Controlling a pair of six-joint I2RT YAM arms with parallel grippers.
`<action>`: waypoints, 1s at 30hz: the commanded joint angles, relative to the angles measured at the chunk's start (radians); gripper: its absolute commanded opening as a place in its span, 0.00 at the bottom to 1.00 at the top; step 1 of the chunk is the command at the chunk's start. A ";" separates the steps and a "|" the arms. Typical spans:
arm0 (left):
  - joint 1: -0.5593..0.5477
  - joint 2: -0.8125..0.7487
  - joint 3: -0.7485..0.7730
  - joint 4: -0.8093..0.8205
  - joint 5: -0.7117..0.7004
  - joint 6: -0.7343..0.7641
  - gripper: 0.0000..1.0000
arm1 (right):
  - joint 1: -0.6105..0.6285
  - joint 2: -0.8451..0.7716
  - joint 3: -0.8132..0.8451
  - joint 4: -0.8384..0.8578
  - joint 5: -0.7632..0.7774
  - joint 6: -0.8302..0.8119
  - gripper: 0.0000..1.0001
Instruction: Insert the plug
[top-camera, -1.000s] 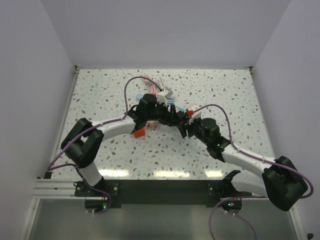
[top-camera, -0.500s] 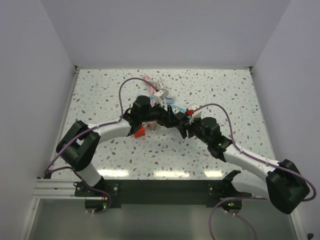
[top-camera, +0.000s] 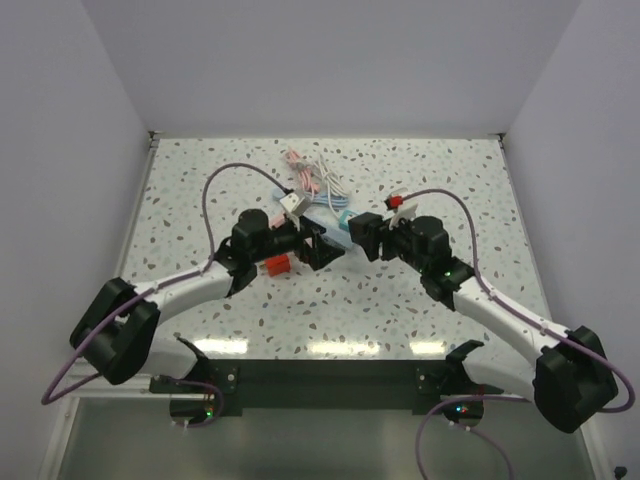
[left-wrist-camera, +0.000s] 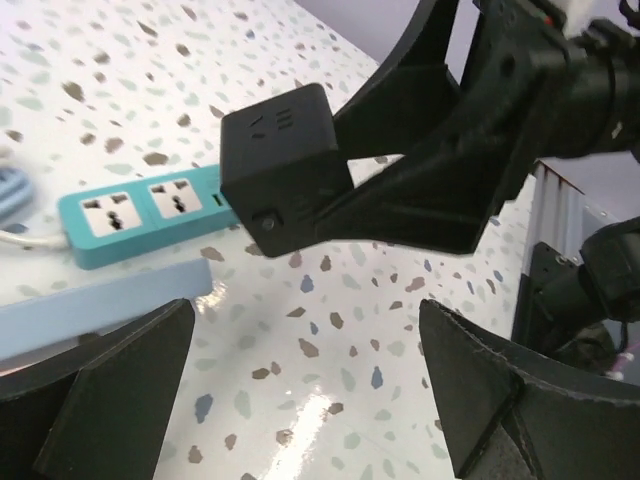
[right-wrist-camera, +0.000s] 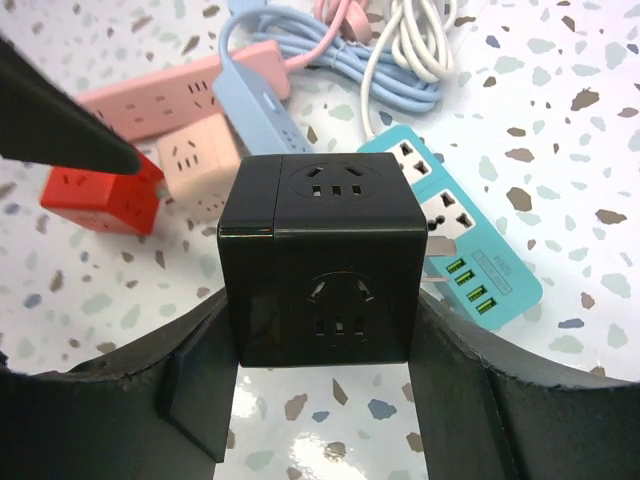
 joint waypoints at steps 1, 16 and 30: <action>0.014 -0.159 -0.127 0.213 -0.103 0.182 1.00 | -0.085 -0.004 0.107 -0.031 -0.145 0.121 0.00; 0.012 -0.234 -0.332 0.593 0.024 0.498 1.00 | -0.159 -0.045 0.114 0.164 -0.690 0.506 0.00; -0.029 -0.220 -0.273 0.637 0.080 0.564 1.00 | -0.157 -0.048 0.066 0.353 -0.865 0.695 0.00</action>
